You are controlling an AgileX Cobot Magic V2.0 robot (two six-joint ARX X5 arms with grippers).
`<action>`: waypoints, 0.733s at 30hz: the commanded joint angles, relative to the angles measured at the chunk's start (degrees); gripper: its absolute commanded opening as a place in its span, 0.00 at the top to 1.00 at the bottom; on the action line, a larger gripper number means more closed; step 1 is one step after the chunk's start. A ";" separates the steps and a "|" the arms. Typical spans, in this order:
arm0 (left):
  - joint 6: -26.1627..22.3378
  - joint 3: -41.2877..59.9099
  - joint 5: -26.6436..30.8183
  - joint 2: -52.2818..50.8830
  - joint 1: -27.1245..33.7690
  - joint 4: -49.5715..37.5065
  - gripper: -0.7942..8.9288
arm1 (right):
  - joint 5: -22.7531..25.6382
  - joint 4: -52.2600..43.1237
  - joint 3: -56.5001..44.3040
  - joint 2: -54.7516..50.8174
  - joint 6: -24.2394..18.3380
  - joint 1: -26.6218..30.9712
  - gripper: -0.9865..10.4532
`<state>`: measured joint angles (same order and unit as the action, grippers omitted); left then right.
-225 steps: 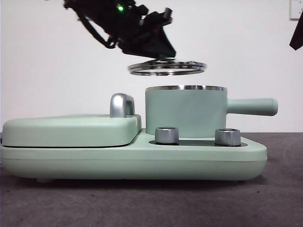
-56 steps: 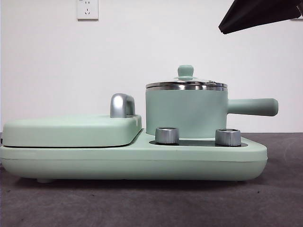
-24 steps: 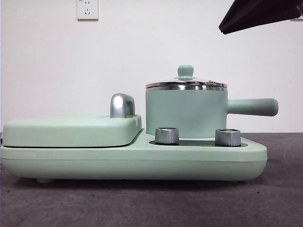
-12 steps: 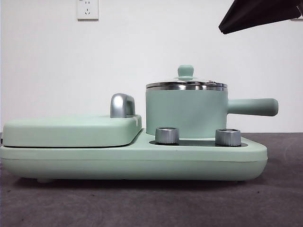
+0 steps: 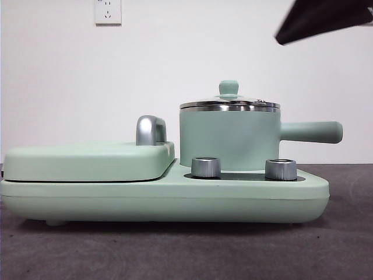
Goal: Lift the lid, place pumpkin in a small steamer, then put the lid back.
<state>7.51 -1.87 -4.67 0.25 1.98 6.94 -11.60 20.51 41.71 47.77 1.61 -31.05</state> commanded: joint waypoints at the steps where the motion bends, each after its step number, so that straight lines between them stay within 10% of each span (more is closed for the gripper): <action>1: 0.04 1.16 0.00 -0.07 0.04 -0.92 0.91 | 4.44 -0.50 -1.29 -1.90 -2.51 1.18 0.89; 22: 0.04 1.16 0.00 -0.07 0.04 -0.92 0.91 | 4.55 -11.56 -24.26 -29.59 -4.00 26.45 0.89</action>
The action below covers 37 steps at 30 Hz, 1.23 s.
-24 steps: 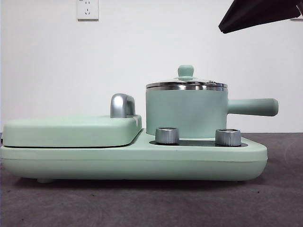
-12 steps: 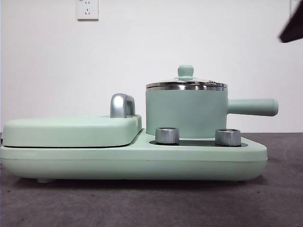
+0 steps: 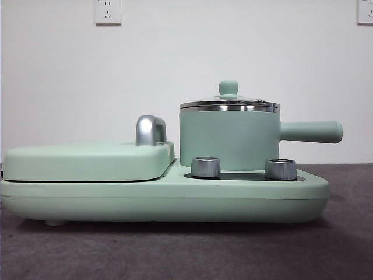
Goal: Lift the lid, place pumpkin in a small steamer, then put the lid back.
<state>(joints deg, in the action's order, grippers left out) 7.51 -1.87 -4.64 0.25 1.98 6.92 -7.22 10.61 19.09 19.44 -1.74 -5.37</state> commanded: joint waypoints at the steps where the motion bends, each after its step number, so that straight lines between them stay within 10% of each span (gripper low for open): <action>1: 0.04 1.16 -0.02 -0.07 0.04 -0.92 0.91 | 0.17 -1.73 -2.54 -2.32 -0.66 1.27 0.89; 37: 0.04 1.16 -0.02 -0.07 0.04 -0.92 0.91 | 1.51 -8.85 -18.43 -19.23 2.56 3.45 0.89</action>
